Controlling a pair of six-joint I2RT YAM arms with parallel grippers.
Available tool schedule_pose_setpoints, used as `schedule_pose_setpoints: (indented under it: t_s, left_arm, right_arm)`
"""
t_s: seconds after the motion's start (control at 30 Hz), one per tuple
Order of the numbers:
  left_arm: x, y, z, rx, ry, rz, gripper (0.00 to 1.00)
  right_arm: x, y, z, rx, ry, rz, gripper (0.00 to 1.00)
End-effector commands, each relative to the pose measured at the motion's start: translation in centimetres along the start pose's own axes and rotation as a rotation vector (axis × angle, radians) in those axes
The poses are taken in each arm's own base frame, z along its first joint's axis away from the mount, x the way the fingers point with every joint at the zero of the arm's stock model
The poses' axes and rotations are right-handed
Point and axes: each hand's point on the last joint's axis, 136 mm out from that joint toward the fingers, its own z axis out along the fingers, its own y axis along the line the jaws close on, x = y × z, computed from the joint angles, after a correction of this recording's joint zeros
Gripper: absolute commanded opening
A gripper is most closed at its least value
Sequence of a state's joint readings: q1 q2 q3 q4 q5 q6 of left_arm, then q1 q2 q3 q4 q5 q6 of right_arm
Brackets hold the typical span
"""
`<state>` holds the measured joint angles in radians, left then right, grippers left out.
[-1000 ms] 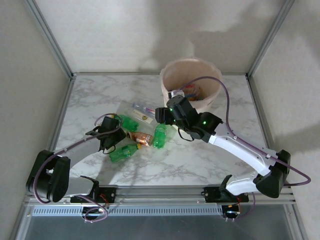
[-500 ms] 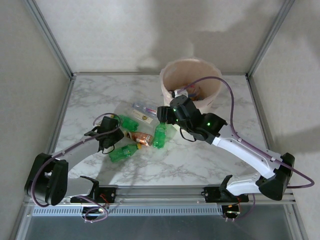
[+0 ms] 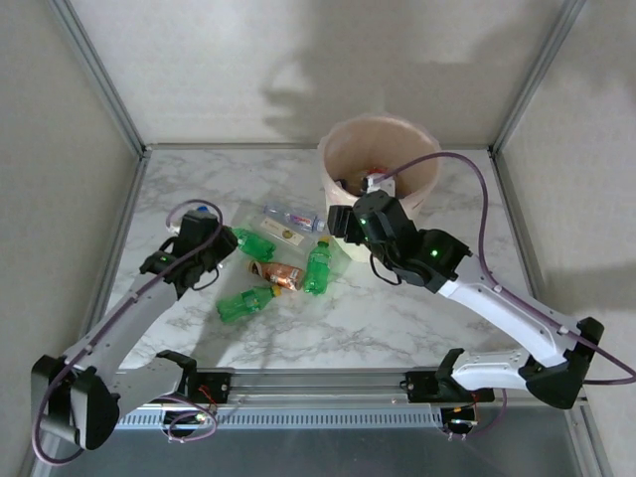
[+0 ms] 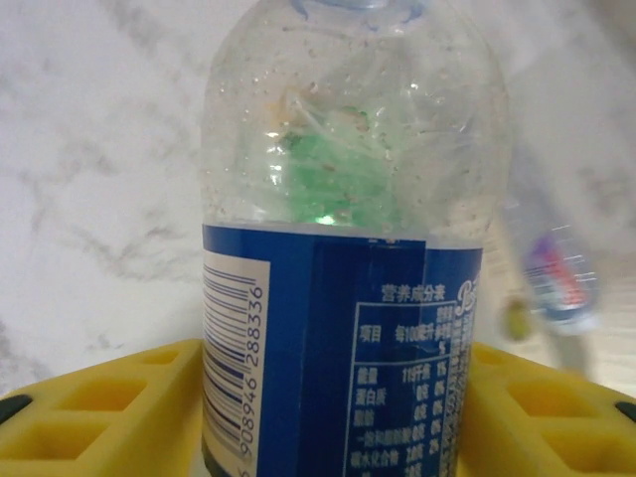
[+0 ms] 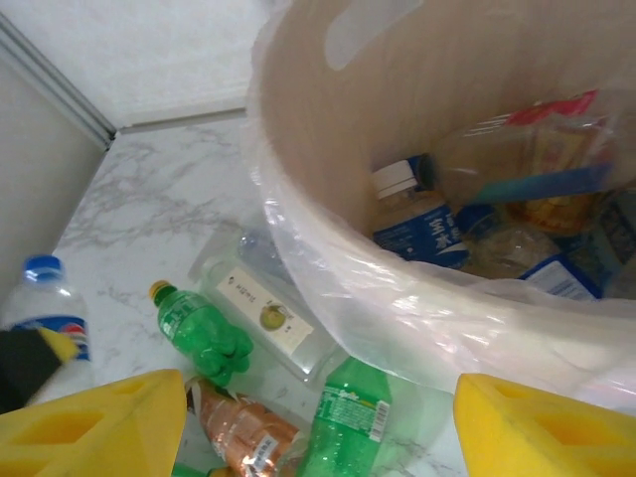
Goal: Put the plastic bottles in the bin
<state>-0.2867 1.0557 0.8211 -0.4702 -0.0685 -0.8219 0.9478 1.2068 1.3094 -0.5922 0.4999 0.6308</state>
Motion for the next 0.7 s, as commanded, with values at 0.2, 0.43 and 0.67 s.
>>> schedule_pose_setpoints:
  t_s: [0.2,0.43,0.67]
  left_arm:
    - [-6.3,-12.6,-8.5,0.301,-0.144,0.115,0.55]
    - [-5.1,-24.9,-11.8,0.562,-0.127,0.196,0.54]
    - [0.0,-34.2,-11.1,0.672,-0.077,0.342,0.55]
  right_arm:
    - [-0.4,-7.6,-3.6,0.221,-0.045,0.091,0.72]
    - [1.1,-10.5,-5.0,0.266,-0.009,0.151,0.71]
    - [4.0,-9.9,-4.8,0.171,0.076,0.145,0.7]
